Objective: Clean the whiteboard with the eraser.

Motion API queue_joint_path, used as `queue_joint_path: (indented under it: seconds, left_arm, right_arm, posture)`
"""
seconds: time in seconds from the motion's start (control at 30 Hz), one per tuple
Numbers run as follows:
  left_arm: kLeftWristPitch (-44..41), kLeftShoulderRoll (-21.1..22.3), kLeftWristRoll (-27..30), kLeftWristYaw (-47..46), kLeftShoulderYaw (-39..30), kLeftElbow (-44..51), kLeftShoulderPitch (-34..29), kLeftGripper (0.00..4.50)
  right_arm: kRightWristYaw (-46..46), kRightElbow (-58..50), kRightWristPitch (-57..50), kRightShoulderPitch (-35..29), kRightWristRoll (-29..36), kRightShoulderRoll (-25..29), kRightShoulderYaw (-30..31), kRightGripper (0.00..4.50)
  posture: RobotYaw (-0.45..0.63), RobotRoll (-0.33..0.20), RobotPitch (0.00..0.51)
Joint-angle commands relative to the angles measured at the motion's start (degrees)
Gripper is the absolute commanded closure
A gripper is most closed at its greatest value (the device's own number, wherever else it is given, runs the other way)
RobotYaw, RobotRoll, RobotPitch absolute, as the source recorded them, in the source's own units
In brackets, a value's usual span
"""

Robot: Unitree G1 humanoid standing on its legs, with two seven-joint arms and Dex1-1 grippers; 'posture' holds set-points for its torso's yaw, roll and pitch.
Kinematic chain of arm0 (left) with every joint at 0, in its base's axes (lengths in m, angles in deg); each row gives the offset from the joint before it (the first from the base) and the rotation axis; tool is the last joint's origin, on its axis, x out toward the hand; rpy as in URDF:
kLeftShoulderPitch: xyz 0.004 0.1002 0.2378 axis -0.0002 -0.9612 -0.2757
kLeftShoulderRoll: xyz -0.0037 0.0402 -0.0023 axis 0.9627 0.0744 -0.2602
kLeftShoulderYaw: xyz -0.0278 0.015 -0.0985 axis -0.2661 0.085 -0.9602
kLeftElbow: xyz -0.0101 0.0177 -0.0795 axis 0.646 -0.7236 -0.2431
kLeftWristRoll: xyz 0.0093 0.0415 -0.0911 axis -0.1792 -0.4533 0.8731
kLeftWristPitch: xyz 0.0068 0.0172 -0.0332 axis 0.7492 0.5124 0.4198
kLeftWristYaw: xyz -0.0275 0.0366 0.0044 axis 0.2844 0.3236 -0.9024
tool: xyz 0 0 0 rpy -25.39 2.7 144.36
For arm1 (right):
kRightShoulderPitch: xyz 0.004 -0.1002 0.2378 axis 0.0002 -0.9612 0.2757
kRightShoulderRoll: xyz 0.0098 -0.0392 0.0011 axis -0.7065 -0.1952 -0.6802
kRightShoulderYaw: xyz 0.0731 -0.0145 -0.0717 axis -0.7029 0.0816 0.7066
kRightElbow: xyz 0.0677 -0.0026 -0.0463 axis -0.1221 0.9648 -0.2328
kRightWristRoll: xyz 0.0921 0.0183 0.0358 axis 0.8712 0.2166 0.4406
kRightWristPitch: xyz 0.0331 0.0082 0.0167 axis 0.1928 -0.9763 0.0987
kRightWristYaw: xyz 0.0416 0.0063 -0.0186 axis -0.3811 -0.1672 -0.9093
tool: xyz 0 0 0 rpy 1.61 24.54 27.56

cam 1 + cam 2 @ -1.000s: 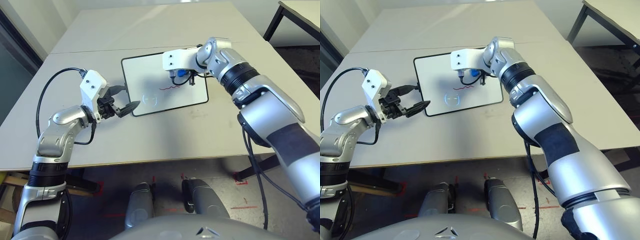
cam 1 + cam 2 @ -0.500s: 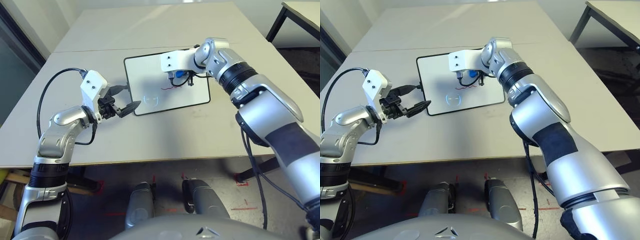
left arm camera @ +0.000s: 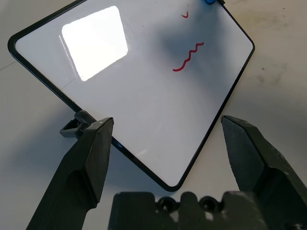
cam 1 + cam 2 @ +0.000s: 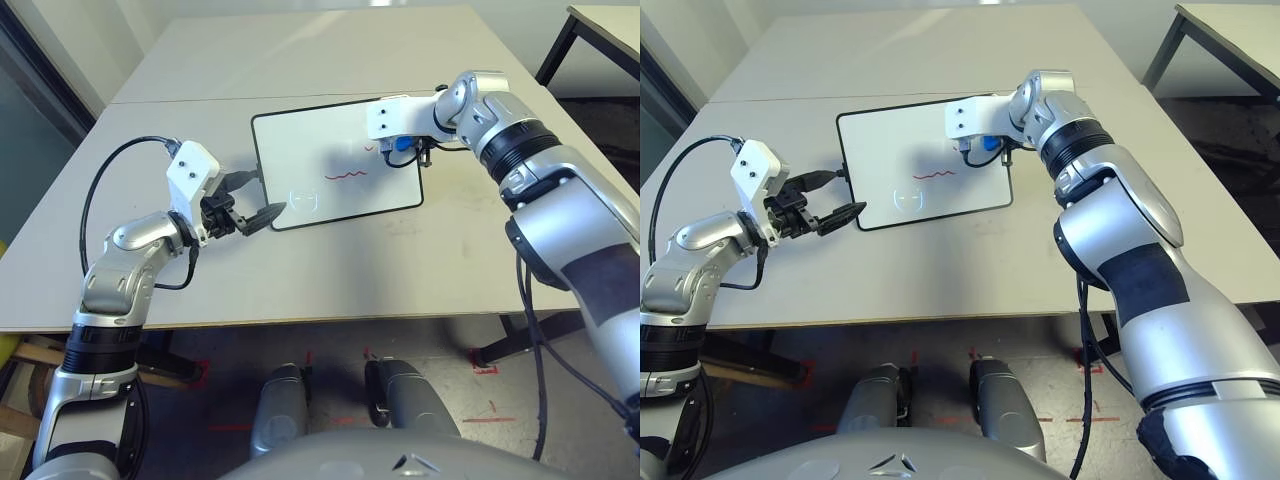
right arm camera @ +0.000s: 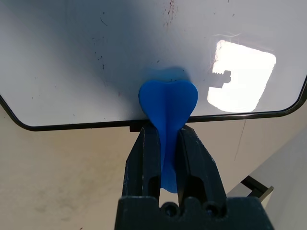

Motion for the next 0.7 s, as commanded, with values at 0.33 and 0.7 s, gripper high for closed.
queue_joint_path:
  seconds: [0.33,0.7]
  left_arm:
    - [0.3,0.2,-0.5,0.3,0.1,0.3,-0.3,0.0]
    - [0.3,1.5,-0.5,0.2,-1.6,0.1,-1.8,0.0]
  right_arm:
    - [1.1,-0.2,-1.1,0.9,0.8,-6.5,-2.3,4.28]
    - [1.4,-0.1,-1.2,2.0,0.9,-11.2,-2.4,4.28]
  posture:
    - [-0.02,0.0,0.069]
    - [0.0,0.0,0.072]
